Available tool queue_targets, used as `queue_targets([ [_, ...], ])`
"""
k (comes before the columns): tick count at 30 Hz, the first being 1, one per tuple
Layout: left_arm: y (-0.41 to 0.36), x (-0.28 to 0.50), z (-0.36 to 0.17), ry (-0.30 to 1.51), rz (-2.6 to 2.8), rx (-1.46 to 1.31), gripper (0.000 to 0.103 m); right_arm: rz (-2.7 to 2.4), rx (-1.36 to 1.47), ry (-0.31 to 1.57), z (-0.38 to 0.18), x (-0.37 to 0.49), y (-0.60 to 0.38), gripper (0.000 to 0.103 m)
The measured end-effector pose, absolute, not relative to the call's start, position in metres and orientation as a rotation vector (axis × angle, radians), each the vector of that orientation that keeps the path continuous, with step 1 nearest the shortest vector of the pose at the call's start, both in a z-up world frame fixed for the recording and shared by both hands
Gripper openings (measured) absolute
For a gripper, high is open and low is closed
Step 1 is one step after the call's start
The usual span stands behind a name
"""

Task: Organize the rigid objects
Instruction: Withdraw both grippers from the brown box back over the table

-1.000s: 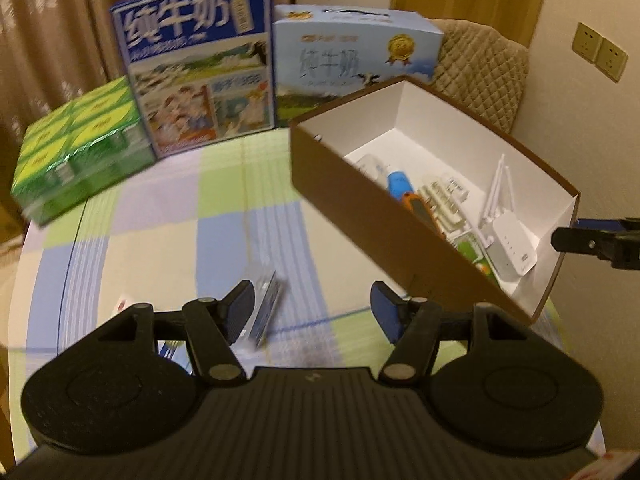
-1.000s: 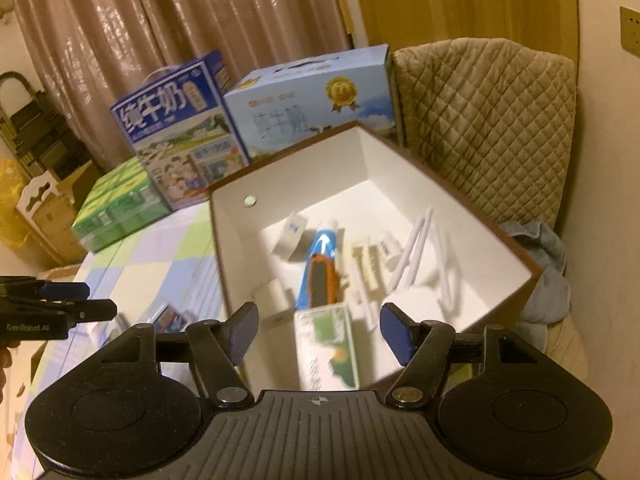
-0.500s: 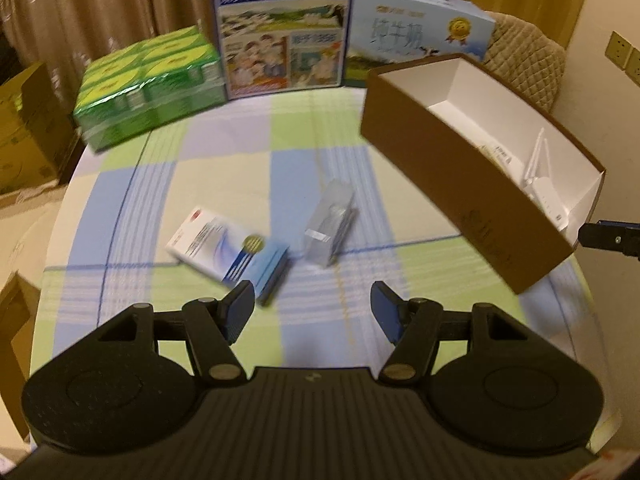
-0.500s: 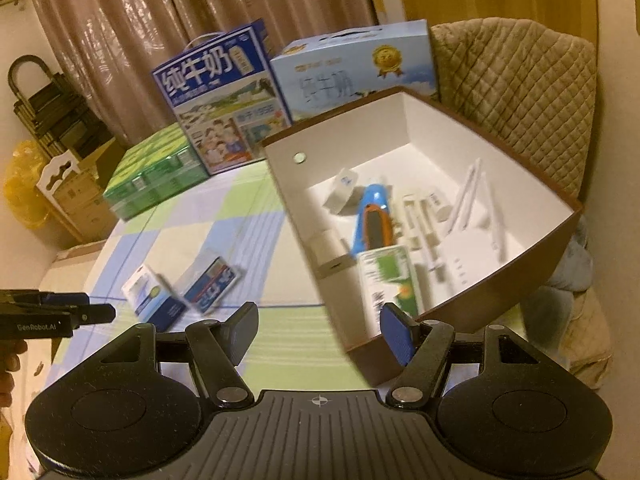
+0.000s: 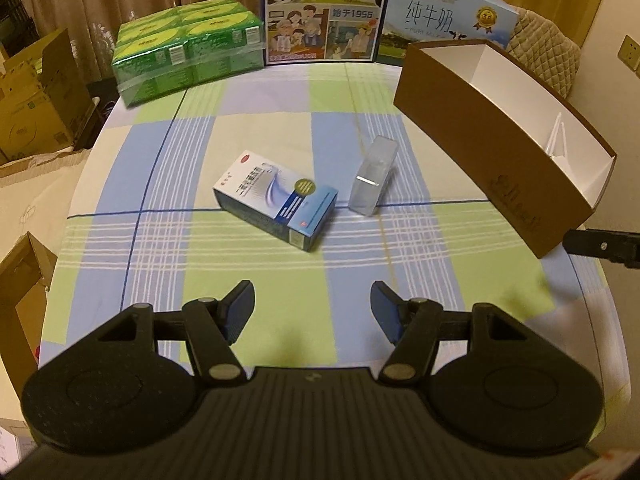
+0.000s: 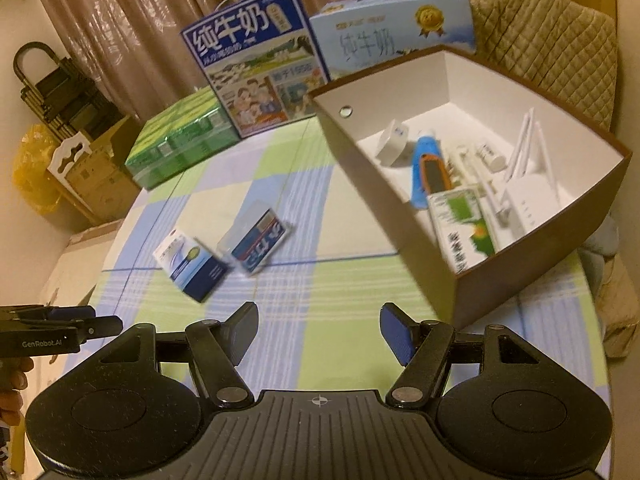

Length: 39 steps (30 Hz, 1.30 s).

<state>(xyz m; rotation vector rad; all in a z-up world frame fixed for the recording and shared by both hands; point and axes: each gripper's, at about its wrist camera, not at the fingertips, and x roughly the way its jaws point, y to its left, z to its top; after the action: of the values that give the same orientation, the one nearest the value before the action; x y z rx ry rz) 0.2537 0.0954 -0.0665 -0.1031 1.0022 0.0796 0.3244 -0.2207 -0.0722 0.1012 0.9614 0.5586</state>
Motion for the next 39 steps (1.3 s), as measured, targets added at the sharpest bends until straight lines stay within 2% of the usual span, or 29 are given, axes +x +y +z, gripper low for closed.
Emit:
queue_targets([
  [17, 0.112, 0.262, -0.088, 1.019, 0.074, -0.105, 0.061, 0.562, 0.064, 1.029, -0.101, 0.315, -0.167, 0.065],
  [39, 0.104, 0.335, -0.147, 1.041, 0.051, -0.003, 0.061, 0.473, 0.063, 1.064, -0.126, 0.374, -0.146, 0.065],
])
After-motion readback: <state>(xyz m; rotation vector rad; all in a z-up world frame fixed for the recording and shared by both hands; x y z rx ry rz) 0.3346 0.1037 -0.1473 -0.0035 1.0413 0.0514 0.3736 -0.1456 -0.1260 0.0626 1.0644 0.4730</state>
